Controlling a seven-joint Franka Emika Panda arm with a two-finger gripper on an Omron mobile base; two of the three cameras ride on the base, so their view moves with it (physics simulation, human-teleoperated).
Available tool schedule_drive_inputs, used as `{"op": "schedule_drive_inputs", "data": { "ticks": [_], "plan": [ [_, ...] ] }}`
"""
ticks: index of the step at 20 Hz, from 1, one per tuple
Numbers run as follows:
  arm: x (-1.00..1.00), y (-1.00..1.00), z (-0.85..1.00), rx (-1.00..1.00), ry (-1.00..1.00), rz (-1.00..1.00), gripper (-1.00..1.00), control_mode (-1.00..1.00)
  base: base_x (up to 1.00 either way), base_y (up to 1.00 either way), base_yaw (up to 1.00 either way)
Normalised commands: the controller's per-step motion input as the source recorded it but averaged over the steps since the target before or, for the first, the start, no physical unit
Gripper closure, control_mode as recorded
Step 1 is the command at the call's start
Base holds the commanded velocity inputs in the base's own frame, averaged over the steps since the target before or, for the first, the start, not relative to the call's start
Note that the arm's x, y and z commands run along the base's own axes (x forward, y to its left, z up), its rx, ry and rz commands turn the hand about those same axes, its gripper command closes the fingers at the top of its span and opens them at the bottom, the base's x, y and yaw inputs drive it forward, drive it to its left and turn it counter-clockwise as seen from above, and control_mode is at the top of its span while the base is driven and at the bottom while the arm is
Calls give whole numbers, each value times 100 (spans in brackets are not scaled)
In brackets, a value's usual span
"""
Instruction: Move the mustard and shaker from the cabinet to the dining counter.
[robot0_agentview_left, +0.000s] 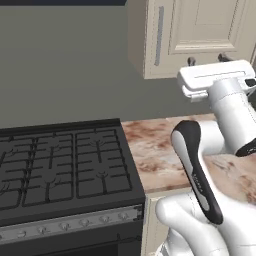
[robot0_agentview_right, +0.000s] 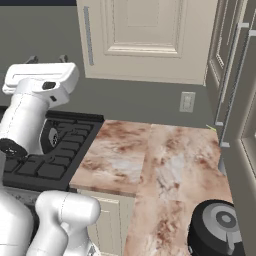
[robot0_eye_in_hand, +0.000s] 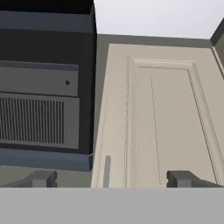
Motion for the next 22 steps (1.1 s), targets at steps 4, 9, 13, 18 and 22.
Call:
{"op": "schedule_drive_inputs", "data": {
  "ticks": [4,9,13,18,22],
  "plan": [
    [29,0,3,0,0,0,-100,-100,0,0,0],
    [33,0,0,0,0,0,-100,-100,0,0,0],
    [39,0,0,0,0,0,-100,-100,0,0,0],
    [40,0,0,0,0,0,-100,-100,0,0,0],
    [39,0,0,0,0,0,-100,-100,0,0,0]
  ]
}}
